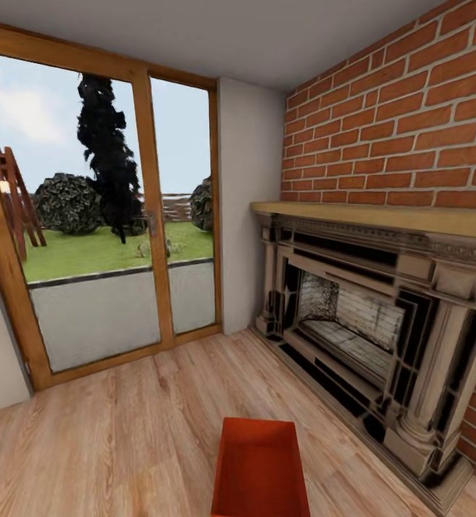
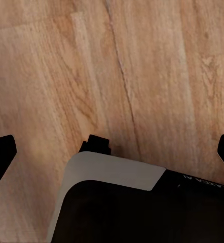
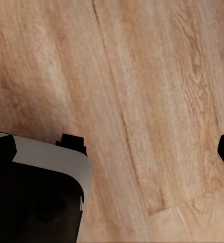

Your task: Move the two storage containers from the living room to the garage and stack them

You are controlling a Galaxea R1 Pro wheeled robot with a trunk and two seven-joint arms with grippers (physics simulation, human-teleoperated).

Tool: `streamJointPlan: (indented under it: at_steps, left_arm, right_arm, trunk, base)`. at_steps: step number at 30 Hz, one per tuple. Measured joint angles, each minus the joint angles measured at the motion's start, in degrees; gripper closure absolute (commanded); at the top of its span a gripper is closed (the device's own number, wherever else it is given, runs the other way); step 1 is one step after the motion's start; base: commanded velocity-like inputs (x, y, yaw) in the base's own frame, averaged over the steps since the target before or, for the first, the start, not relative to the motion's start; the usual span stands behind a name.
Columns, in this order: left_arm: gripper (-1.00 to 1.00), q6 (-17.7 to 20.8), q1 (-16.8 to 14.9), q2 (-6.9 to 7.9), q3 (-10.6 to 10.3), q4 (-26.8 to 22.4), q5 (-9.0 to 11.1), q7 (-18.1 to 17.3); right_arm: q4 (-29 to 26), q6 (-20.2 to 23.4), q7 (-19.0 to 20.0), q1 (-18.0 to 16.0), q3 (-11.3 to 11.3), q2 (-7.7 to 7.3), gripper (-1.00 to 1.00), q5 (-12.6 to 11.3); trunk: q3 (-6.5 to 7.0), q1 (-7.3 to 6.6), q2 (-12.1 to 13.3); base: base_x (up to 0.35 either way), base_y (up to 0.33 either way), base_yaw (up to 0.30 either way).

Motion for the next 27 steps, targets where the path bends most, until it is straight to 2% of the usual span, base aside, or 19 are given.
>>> streamJointPlan:
  at_steps: [27]
  left_arm:
    - [-1.00, 0.0, 0.0, -0.02, 0.0, 0.0, 0.0, 0.0]
  right_arm:
    - [0.0, 0.0, 0.0, 0.0, -0.1, 0.00, -1.00, 0.0]
  trunk:
    - [0.00, 0.00, 0.0]
  base:
    - [0.315, 0.001, 0.000]
